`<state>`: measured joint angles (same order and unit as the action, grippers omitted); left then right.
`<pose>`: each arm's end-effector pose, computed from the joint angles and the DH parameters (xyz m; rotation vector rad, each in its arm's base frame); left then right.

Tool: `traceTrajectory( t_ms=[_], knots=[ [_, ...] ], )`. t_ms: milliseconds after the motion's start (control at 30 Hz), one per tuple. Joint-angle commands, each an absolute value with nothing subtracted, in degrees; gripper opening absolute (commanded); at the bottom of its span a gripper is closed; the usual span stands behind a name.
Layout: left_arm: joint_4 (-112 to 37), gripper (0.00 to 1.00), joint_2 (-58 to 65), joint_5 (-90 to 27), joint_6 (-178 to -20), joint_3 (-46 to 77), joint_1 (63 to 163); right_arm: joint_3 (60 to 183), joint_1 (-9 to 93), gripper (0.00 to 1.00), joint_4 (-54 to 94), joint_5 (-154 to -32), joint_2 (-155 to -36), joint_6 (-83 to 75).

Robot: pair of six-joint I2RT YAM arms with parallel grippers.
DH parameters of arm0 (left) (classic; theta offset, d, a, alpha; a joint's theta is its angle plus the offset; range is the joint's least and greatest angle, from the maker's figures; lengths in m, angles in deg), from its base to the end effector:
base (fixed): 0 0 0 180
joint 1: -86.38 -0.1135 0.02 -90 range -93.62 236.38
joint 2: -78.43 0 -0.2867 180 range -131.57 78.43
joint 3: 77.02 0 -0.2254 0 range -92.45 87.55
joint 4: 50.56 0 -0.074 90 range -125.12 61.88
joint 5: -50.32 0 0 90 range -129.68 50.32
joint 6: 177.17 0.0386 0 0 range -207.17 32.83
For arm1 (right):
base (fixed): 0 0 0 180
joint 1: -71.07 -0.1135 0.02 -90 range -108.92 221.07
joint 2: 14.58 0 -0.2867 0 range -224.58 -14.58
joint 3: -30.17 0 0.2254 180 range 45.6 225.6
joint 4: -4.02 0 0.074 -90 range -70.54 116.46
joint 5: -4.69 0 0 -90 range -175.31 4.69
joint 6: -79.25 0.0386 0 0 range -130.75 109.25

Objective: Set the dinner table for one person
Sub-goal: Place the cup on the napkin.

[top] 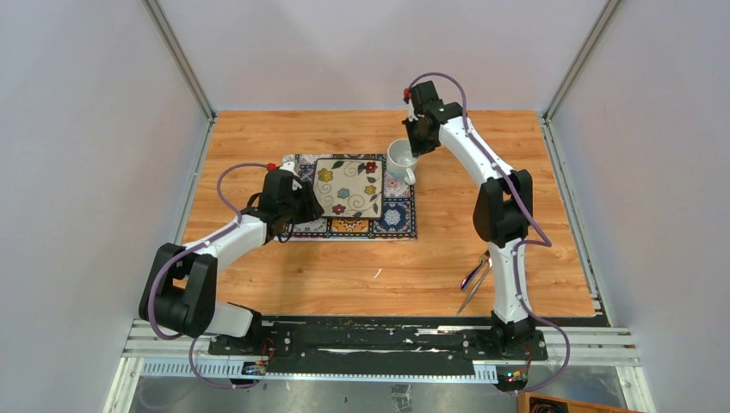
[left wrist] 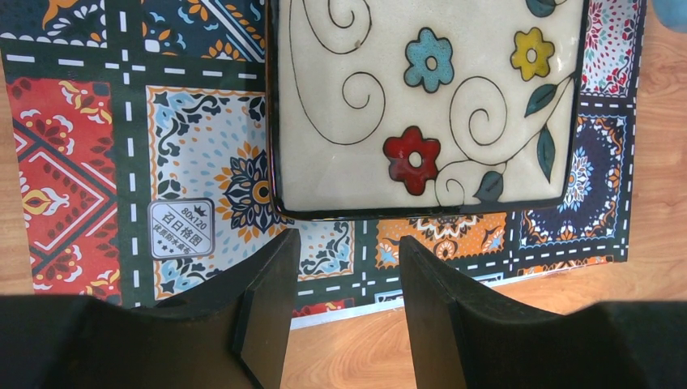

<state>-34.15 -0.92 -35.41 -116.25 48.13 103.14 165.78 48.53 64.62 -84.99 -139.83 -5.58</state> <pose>0.2454 -0.0769 0.2281 -0.2109 2.3239 -0.4951 0.4427 0.1835 0.3016 -0.3688 2.4309 0.2062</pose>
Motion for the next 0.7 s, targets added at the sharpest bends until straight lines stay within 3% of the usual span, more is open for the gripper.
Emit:
traceTrajectory(
  t_ms=[0, 667],
  knots=[
    [-34.93, 0.54, -0.45, -36.08, -115.72, 47.56, 103.7, 169.73, 50.12, 0.0, 65.26, -87.57, -141.88, -5.34],
    [-36.35, 0.53, -2.55, -35.73, -115.84, 47.47, 103.7, 173.47, 51.5, 0.0, 65.34, -88.96, -147.54, -5.46]
  ],
)
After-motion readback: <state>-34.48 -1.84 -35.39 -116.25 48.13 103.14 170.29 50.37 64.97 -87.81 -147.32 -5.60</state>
